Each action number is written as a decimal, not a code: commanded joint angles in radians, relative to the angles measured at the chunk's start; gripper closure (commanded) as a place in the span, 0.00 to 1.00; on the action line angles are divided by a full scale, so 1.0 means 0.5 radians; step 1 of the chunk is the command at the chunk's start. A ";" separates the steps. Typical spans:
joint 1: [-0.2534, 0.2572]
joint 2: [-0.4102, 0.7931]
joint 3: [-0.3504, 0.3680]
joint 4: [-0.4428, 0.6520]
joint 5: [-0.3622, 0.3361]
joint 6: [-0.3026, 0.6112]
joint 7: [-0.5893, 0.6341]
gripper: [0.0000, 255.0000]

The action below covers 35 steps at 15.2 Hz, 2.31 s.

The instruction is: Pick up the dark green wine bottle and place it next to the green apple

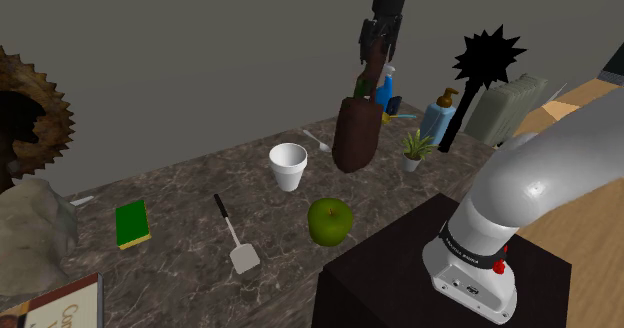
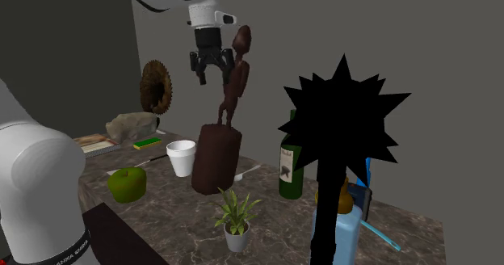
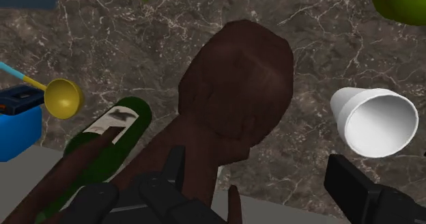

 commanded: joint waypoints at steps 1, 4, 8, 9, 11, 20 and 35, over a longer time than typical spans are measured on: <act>-0.020 0.122 -0.072 -0.008 0.007 0.024 -0.074 0.00; -0.045 0.298 -0.164 0.108 0.034 0.105 -0.183 0.00; -0.079 0.552 -0.278 0.298 0.107 0.190 -0.337 0.00; -0.090 0.619 -0.303 0.351 0.133 0.206 -0.378 0.00; -0.113 0.756 -0.352 0.467 0.191 0.231 -0.460 0.00; -0.323 1.442 -0.472 1.148 0.544 0.207 -0.809 0.00; -0.332 1.511 -0.456 1.035 0.581 0.384 -0.836 0.00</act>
